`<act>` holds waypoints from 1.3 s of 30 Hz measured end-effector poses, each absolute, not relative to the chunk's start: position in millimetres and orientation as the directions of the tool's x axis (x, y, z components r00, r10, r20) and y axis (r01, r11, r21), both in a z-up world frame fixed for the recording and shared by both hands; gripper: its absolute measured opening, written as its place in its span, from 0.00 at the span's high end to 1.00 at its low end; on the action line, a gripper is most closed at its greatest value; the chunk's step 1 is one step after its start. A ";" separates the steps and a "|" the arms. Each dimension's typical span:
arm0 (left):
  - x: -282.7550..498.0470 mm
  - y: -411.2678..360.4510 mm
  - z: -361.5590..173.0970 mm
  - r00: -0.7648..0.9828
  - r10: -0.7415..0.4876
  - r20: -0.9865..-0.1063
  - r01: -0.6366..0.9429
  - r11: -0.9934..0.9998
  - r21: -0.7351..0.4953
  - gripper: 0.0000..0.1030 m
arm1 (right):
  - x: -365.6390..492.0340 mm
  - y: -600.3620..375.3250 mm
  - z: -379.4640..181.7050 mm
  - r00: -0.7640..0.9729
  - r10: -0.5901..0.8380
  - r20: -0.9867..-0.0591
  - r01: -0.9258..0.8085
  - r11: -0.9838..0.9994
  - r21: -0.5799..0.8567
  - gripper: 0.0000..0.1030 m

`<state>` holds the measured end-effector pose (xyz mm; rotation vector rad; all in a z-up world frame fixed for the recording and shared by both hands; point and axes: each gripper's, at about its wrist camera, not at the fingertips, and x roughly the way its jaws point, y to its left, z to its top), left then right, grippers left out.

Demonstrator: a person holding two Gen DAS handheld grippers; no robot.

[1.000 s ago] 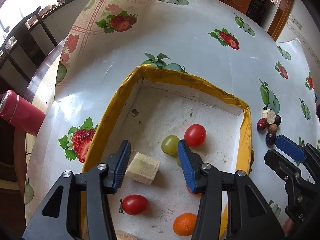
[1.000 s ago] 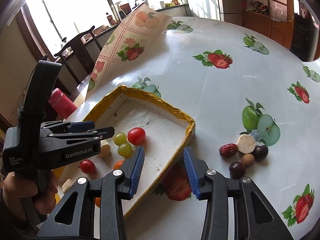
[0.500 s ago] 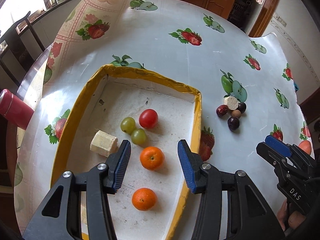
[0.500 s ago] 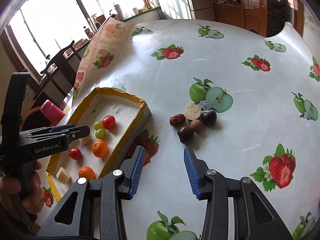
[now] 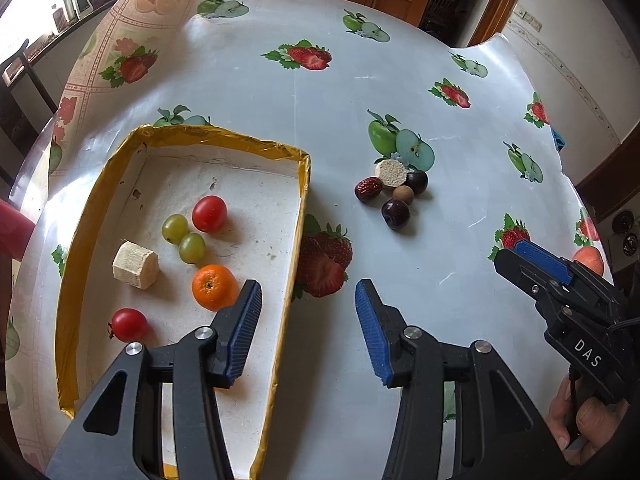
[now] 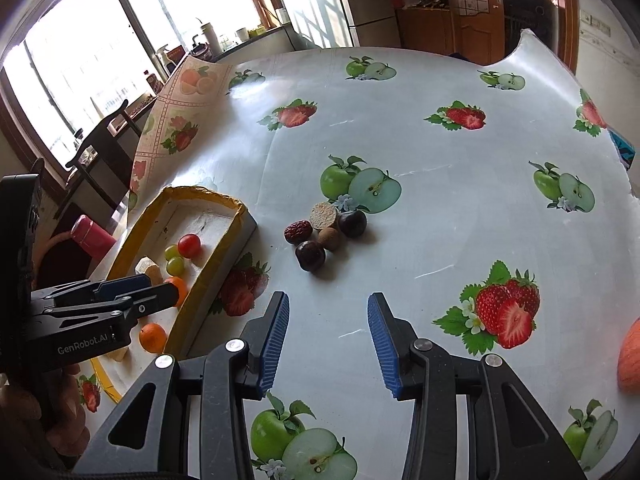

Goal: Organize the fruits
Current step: 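Withdraw both open tools from the tray toward the remaining pile, then grasp a dark plum with the left tool while the right grasps another plum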

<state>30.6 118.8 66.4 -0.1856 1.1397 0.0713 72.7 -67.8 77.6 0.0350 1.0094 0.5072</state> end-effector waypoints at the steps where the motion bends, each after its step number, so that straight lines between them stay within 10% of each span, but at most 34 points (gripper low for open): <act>1: 31.0 116.2 66.1 0.417 -0.043 -0.908 -0.147 0.983 -0.114 0.54 | 72.8 -70.1 78.0 0.431 0.420 -0.799 -0.387 0.886 0.257 0.59; 25: 103.5 80.0 17.0 0.353 -0.115 -0.928 -0.102 0.982 -0.161 0.54 | 177.2 -25.3 10.4 0.355 0.428 -0.831 -0.415 0.869 0.270 0.60; 28: 109.1 73.7 10.0 0.341 -0.120 -0.932 -0.091 0.983 -0.160 0.54 | 180.5 -29.3 9.6 0.358 0.444 -0.821 -0.410 0.865 0.289 0.80; 39: 132.8 59.8 -1.9 0.350 -0.142 -0.926 -0.080 0.980 -0.180 0.47 | 150.5 -77.3 38.2 0.420 0.469 -0.777 -0.352 0.873 0.337 0.81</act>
